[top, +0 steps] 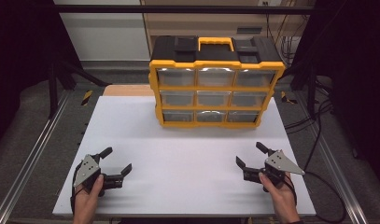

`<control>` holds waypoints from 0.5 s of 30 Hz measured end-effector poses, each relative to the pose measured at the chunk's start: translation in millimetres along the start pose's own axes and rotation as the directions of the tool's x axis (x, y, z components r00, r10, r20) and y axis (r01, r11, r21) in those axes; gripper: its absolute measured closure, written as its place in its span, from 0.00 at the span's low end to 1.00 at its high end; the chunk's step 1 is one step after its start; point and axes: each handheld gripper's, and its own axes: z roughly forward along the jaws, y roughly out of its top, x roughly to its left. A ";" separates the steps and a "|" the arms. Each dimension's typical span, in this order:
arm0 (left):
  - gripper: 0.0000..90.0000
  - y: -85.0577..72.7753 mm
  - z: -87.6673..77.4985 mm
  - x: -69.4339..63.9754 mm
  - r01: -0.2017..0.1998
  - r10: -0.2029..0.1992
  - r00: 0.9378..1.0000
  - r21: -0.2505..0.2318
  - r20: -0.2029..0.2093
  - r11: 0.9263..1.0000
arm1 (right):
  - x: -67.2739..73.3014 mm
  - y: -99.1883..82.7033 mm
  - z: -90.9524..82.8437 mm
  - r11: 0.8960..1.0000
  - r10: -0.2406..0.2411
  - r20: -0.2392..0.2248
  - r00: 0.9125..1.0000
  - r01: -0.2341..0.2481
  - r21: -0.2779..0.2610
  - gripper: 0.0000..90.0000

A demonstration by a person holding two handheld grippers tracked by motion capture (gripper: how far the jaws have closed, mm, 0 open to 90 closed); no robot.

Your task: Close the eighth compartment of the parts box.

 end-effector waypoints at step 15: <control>0.02 -0.6 0.3 -0.7 0.005 -0.005 1.000 0.002 0.008 1.000 | 5.6 -7.1 4.5 1.000 -0.002 -0.029 1.000 0.002 -0.008 0.08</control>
